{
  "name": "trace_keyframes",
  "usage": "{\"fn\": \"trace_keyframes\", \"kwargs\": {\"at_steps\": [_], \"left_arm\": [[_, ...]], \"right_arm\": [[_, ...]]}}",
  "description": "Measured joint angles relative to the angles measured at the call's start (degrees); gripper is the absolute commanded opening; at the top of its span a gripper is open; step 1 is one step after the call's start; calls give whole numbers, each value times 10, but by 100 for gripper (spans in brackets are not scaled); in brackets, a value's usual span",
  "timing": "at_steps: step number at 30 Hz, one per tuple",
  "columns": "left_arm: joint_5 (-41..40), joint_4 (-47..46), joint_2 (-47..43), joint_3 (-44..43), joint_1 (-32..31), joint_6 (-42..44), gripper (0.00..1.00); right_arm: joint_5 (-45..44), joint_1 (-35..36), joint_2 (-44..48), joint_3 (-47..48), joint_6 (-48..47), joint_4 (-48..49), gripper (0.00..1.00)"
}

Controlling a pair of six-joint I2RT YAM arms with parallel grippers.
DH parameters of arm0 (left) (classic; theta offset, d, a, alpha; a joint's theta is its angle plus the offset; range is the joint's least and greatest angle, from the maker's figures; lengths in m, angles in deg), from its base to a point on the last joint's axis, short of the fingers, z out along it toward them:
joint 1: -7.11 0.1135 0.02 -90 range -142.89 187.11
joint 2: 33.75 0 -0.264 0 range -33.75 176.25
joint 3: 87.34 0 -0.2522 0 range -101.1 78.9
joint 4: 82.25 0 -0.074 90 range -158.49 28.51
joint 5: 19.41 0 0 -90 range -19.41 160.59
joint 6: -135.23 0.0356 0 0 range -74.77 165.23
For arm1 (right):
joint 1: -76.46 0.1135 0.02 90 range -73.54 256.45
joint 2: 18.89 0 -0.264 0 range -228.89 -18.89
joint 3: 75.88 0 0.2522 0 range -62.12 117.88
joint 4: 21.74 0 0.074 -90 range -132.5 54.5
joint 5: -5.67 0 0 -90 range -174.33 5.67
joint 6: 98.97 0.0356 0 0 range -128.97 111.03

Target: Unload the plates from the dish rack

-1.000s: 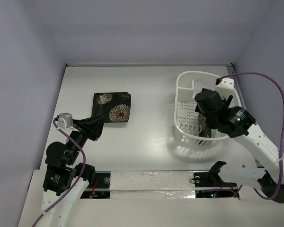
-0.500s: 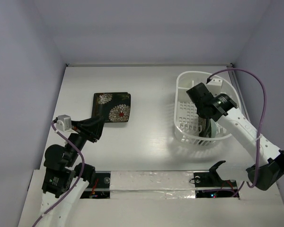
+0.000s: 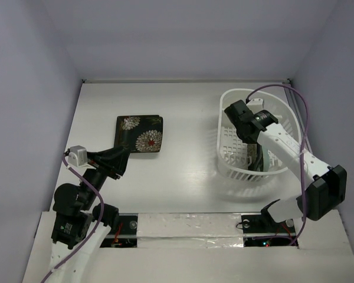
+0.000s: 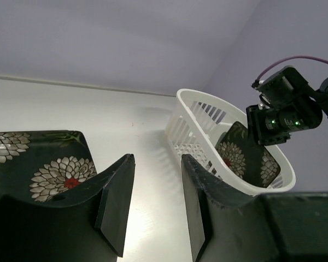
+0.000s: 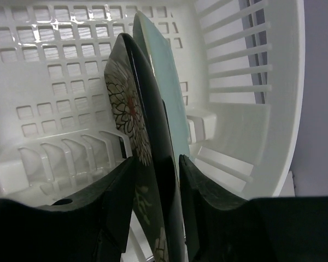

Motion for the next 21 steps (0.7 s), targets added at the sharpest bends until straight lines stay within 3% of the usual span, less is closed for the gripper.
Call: {"fn": "trace_keyframes", "kwargs": {"at_steps": [2, 3, 12, 21], "left_arm": [[0, 0, -3, 0, 0, 0, 37], [0, 0, -4, 0, 0, 0, 37], [-2, 0, -5, 0, 0, 0, 37], [-2, 0, -5, 0, 0, 0, 37]], "right_arm": [[0, 0, -8, 0, -3, 0, 39], [-1, 0, -12, 0, -7, -1, 32], [-28, -1, -48, 19, -28, -30, 2], [-21, 10, -70, 47, -42, -51, 0]]}}
